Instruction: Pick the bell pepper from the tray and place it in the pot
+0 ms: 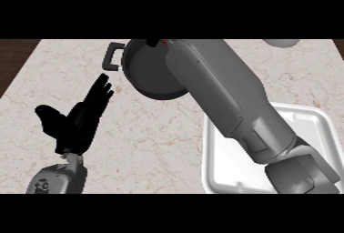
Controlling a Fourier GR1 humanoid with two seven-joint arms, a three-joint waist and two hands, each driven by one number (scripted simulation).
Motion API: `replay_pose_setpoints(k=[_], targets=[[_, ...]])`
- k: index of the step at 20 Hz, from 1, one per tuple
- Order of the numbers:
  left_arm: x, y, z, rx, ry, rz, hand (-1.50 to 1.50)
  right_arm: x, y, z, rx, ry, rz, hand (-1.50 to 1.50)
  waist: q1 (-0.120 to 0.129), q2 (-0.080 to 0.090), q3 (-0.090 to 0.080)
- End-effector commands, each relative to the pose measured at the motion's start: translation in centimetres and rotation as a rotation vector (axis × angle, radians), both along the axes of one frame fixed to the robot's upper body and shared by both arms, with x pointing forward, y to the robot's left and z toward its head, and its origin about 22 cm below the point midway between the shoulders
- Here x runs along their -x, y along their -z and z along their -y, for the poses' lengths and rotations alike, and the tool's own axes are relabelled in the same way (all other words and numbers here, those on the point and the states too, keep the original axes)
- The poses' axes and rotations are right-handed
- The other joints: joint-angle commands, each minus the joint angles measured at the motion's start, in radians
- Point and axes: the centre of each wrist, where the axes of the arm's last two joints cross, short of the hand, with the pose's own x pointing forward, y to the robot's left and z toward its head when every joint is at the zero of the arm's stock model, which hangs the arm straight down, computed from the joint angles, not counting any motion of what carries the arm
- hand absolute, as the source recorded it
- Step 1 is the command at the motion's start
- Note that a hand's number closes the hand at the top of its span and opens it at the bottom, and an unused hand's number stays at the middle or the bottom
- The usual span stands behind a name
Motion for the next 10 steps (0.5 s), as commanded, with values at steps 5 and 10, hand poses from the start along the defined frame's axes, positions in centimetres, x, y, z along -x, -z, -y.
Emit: replay_pose_setpoints(k=[5,10], targets=[[-0.1,-0.7,0.6,0.012,0.011,0.01,0.0,-1.2,2.5,1.4,-0.337,0.068,0.003,-1.5,0.013,0.001,0.001],[-1.3,-1.1,-1.0,-0.001,-0.024,0.009,0.0,-0.8,1.3,1.1,-0.44,0.085,0.313,-1.5,-0.018,0.0,0.001]])
